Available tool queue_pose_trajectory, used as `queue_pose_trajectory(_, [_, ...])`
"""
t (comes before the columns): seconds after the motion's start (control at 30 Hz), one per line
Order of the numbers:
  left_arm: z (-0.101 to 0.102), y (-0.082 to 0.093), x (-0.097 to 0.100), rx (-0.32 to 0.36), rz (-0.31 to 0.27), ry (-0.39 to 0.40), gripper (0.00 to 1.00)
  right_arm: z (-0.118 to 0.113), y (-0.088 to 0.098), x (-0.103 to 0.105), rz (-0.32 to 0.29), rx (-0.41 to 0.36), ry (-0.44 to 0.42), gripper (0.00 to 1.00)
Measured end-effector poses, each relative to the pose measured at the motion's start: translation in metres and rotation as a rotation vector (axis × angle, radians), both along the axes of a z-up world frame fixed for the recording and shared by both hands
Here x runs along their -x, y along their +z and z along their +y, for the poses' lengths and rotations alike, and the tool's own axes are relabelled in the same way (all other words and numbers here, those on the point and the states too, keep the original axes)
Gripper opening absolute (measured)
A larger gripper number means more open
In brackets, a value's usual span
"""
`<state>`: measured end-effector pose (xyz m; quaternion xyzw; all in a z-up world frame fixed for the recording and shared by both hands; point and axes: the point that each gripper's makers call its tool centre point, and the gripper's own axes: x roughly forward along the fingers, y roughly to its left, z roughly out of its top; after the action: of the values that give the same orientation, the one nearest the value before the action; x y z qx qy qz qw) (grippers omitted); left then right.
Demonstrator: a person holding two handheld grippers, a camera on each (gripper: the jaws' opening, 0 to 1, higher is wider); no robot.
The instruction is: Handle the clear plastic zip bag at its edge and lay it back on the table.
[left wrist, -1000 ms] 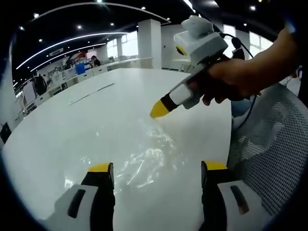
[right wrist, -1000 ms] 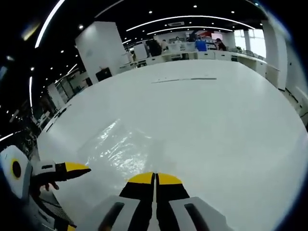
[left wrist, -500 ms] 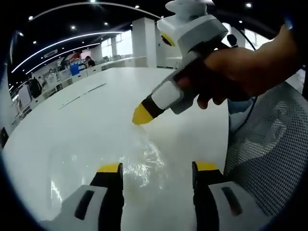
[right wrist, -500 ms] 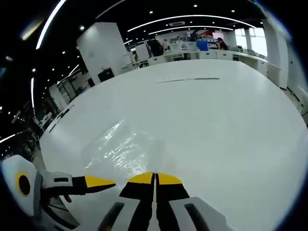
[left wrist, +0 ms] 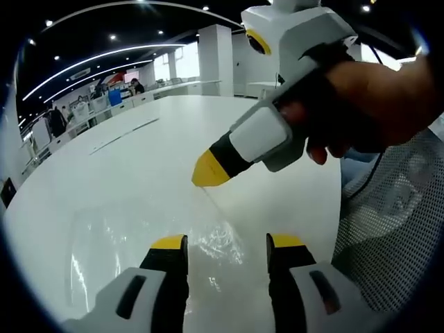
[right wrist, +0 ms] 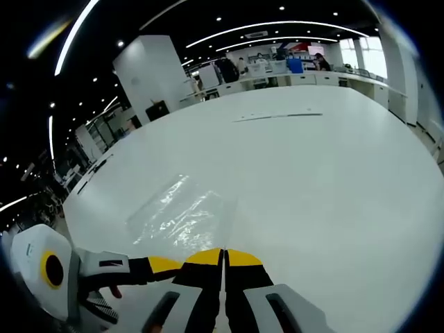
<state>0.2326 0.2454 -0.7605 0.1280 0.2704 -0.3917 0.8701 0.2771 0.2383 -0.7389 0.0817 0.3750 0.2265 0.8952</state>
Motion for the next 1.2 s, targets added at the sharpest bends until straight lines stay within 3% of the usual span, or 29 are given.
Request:
queue_pose_trajectory(0.57, [-0.004, 0.001, -0.011, -0.064, -0.052, 0.006, 0.26, 0.006, 0.009, 0.001, -0.004, -0.032, -0.003, 0.0])
queue_pose_trajectory(0.77, [0.001, -0.002, -0.013, -0.118, -0.072, -0.002, 0.19, 0.004, 0.011, 0.002, -0.006, -0.032, -0.008, 0.0])
queue_pose_trajectory(1.2, [0.021, -0.003, -0.017, -0.151, -0.087, 0.031, 0.1, -0.001, 0.007, 0.009, 0.007, -0.038, -0.018, 0.0])
